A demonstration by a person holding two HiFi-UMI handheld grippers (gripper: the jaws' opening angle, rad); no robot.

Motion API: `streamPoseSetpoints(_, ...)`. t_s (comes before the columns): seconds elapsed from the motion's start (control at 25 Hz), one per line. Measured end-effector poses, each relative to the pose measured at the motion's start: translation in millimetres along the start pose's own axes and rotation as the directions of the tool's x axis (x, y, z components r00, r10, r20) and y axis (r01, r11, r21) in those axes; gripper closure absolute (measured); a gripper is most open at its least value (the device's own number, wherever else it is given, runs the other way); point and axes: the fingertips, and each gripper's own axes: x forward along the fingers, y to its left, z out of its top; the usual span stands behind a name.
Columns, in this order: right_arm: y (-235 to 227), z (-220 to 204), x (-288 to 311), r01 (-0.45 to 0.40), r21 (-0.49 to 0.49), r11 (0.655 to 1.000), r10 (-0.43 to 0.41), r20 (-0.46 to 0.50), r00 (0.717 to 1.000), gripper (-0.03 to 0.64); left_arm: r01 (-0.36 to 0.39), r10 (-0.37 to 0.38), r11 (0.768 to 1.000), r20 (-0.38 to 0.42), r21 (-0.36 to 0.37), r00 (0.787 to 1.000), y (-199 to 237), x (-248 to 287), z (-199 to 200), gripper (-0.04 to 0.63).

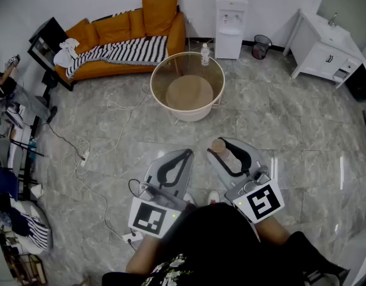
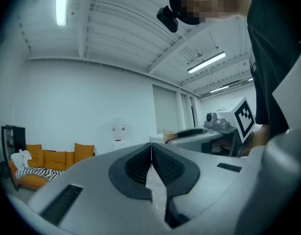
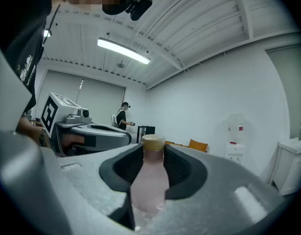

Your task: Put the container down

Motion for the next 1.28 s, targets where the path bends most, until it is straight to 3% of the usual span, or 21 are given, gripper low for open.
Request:
streamPoseSetpoints(0.32, -14.9, -8.0, -2.3, -0.002, 0.021, 1.0, 0.002, -0.018, 1.0, 0.492, 0.0, 0.0, 1.0, -0.002, -0.011, 1.0, -8.1, 19.3, -7.3, 0.581)
streamPoseSetpoints(0.8, -36.0, -17.9, -2.6, -0.064, 0.018, 0.998, 0.064, -0.004, 0.998, 0.492, -0.086, 0.086, 0.996, -0.003, 0.001, 0.996, -19.6, 53.2, -11.5, 0.581)
streamPoseSetpoints(1.28, -44.8, -33.6, 40.7, -0.037, 0.018, 0.999, 0.037, -0.021, 0.999, 0.492, -0.077, 0.077, 0.997, 0.007, -0.015, 0.997, 20.2, 70.2, -24.8, 0.581)
